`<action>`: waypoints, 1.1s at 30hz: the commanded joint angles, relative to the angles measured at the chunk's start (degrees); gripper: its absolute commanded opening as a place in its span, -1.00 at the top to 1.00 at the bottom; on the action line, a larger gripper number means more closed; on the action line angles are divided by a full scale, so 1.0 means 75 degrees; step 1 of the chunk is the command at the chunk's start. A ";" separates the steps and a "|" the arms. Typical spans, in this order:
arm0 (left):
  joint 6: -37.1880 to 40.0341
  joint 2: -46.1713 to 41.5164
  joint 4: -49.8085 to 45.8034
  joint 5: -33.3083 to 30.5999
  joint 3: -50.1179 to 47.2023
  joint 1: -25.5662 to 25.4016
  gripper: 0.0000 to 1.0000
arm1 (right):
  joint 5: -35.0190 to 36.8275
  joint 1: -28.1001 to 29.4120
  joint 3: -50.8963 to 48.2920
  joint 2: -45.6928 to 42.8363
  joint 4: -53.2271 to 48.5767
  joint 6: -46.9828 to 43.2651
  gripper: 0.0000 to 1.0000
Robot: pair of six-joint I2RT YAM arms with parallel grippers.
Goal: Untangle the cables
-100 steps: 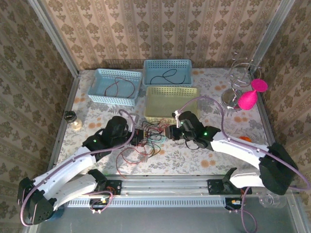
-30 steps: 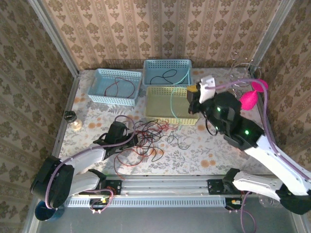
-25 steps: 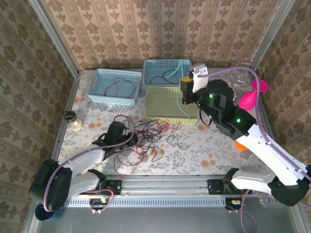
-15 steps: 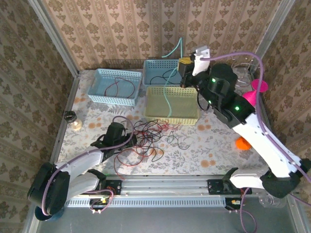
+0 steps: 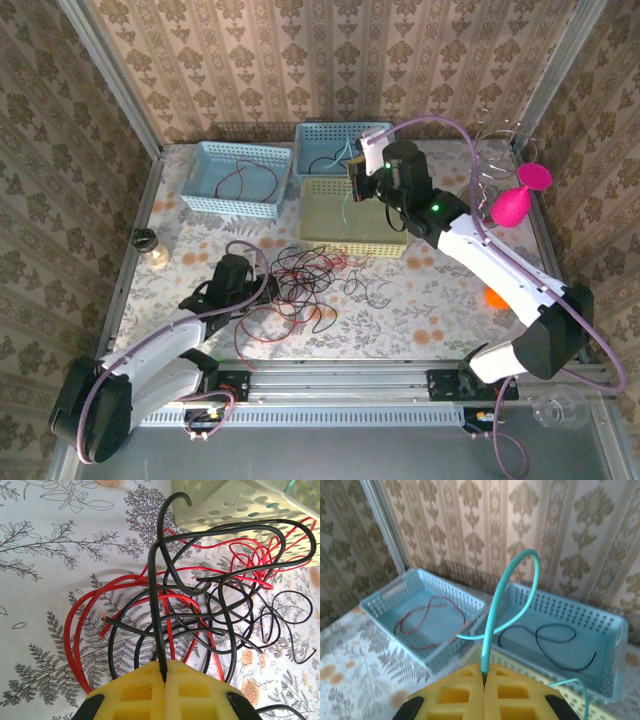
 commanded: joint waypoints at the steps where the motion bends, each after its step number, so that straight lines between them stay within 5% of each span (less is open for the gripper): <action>1: -0.0047 -0.0222 -0.0234 -0.0124 -0.0111 0.0009 1.00 | 0.0202 -0.0031 -0.0404 0.0363 -0.0580 0.0143 0.17; 5: 0.0023 -0.0327 -0.0368 -0.0126 -0.0041 0.0029 1.00 | 0.0466 -0.0055 -0.1043 -0.0206 -0.0447 0.0332 -0.08; 18: 0.0111 -0.0391 -0.0477 -0.0050 0.0079 0.0064 1.00 | 0.0310 0.0619 -0.3301 -0.2320 -0.0443 0.1551 -0.04; 21: 0.0338 -0.0259 -0.0342 -0.0001 0.0045 0.0064 1.00 | 0.0226 0.0839 -0.3917 -0.2539 -0.0402 0.1966 -0.35; 30: 0.0331 0.0658 0.0050 0.0375 0.0357 0.0102 1.00 | -0.1186 0.0999 -0.4946 -0.2733 0.0118 0.2427 -0.21; 33: 0.0325 0.0740 -0.0096 0.0413 0.0539 0.0110 0.66 | -0.0936 0.1246 -0.4761 -0.2450 -0.0025 0.2450 -0.15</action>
